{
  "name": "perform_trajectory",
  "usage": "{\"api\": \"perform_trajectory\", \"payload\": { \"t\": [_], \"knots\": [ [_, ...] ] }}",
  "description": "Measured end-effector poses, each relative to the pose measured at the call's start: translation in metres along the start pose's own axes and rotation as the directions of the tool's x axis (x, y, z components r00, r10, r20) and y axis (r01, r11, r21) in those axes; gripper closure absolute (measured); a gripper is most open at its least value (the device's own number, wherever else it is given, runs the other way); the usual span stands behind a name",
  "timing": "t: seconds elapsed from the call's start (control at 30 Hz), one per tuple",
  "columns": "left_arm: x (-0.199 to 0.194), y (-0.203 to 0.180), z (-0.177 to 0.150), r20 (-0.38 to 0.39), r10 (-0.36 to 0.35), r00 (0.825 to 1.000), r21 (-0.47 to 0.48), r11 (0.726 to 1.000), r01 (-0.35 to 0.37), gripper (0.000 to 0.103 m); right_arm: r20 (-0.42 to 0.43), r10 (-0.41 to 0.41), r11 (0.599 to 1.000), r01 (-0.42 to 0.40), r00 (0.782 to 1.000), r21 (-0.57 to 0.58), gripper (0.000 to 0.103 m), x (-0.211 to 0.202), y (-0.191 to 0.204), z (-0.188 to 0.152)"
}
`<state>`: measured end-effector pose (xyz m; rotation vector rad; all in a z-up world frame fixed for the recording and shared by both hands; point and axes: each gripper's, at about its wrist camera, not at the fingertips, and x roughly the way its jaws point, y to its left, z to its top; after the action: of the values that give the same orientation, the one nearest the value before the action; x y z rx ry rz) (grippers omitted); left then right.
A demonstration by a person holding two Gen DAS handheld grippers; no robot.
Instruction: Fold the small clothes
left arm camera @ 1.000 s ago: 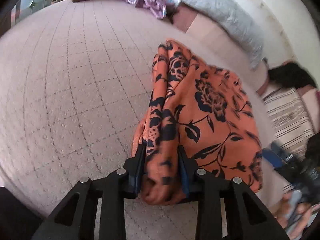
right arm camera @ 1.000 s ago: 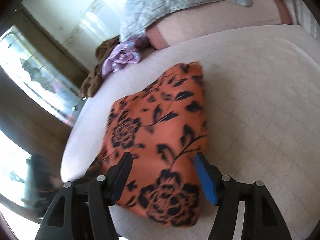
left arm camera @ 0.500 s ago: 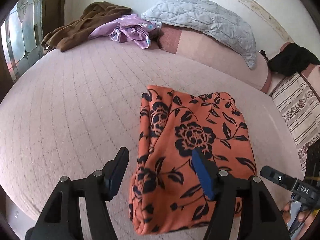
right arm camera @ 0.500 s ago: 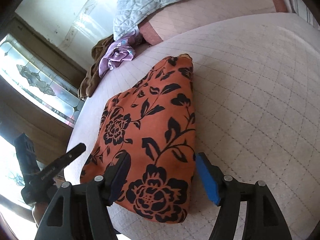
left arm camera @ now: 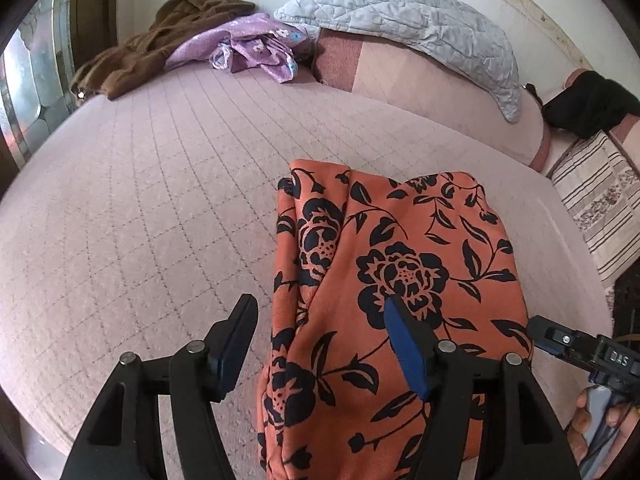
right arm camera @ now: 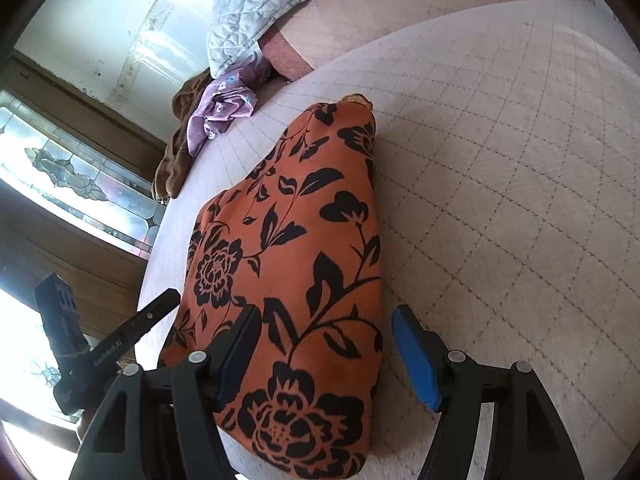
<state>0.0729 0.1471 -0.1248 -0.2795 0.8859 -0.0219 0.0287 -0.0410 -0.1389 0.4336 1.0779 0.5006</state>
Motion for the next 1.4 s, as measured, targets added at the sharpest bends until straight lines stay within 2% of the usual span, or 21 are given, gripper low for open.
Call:
{"api": "perform_trajectory", "payload": {
  "t": [0.07,0.2,0.3,0.4,0.43,0.5,0.53,0.57,0.63,0.77,0.9,0.97,1.1,1.2,1.27,1.3,1.37,1.4],
  "knots": [
    [0.001,0.007,0.002,-0.004,-0.054,0.999,-0.029,0.998,0.054,0.037,-0.006,0.005,1.0,-0.005,1.0,0.005,0.032,0.003,-0.002,0.004],
    [0.018,0.024,0.003,-0.045,-0.199,0.979,-0.119,0.974,0.192,0.036,-0.004,0.017,1.0,-0.017,1.0,0.009,0.032,0.009,-0.004,0.016],
    [0.036,0.024,-0.001,-0.09,-0.188,0.978,-0.112,0.978,0.178,0.036,-0.022,0.042,0.998,-0.041,0.999,0.042,0.032,0.024,-0.011,0.028],
    [0.044,0.023,-0.004,-0.104,-0.194,0.976,-0.11,0.977,0.182,0.036,-0.093,0.063,0.997,-0.059,0.994,0.044,0.032,0.051,-0.013,0.031],
    [0.046,0.024,-0.004,-0.11,-0.201,0.973,-0.116,0.975,0.188,0.04,-0.098,0.07,0.997,-0.067,0.993,0.036,0.035,0.057,-0.012,0.031],
    [0.048,0.031,-0.005,-0.122,-0.232,0.965,-0.144,0.966,0.215,0.048,-0.098,0.059,0.998,-0.057,0.993,0.025,0.046,0.061,-0.008,0.033],
    [0.047,0.033,-0.006,-0.122,-0.238,0.963,-0.146,0.964,0.22,0.055,-0.101,0.058,0.998,-0.056,0.993,0.023,0.049,0.061,-0.007,0.033],
    [0.045,0.033,-0.006,-0.121,-0.244,0.962,-0.141,0.964,0.227,0.063,-0.103,0.056,0.998,-0.054,0.993,0.016,0.054,0.061,-0.005,0.034],
    [0.035,0.032,-0.008,-0.11,-0.246,0.963,-0.122,0.965,0.232,0.07,-0.105,0.041,0.999,-0.044,0.994,-0.02,0.059,0.058,0.002,0.034],
    [0.012,0.024,-0.006,-0.073,-0.232,0.97,-0.1,0.969,0.225,0.074,-0.081,0.025,0.995,-0.033,0.996,-0.091,0.063,0.044,0.021,0.036],
    [-0.014,0.002,0.004,-0.012,-0.27,0.963,-0.07,0.961,0.269,0.074,-0.021,0.014,0.986,-0.018,1.0,-0.165,0.063,0.013,0.034,0.049],
    [-0.021,-0.004,0.013,0.013,-0.292,0.956,-0.053,0.955,0.293,0.074,0.017,0.017,0.985,-0.014,1.0,-0.173,0.063,-0.005,0.029,0.062],
    [-0.017,-0.017,0.025,0.016,-0.311,0.95,0.004,0.95,0.311,0.073,0.09,0.009,0.988,0.005,0.996,-0.156,0.063,-0.037,0.006,0.092],
    [-0.001,-0.009,0.025,-0.01,-0.31,0.951,-0.006,0.951,0.31,0.069,0.127,-0.006,0.992,0.022,0.992,-0.125,0.063,-0.048,-0.021,0.112],
    [0.02,-0.002,0.02,-0.068,-0.255,0.964,-0.001,0.967,0.256,0.056,0.117,-0.004,0.995,0.015,0.993,-0.097,0.059,-0.044,-0.041,0.12],
    [0.033,-0.001,0.015,-0.115,-0.215,0.97,-0.005,0.976,0.216,0.055,0.095,-0.008,0.997,0.015,0.995,-0.07,0.053,-0.037,-0.056,0.124],
    [0.05,0.007,0.003,-0.201,-0.186,0.962,-0.012,0.982,0.187,0.051,0.069,-0.085,0.996,0.084,0.994,0.008,0.052,-0.022,-0.087,0.124],
    [0.045,0.017,-0.003,-0.188,-0.207,0.96,-0.018,0.978,0.207,0.051,0.034,-0.154,0.988,0.153,0.988,0.037,0.05,-0.012,-0.101,0.12]
  ]
}}
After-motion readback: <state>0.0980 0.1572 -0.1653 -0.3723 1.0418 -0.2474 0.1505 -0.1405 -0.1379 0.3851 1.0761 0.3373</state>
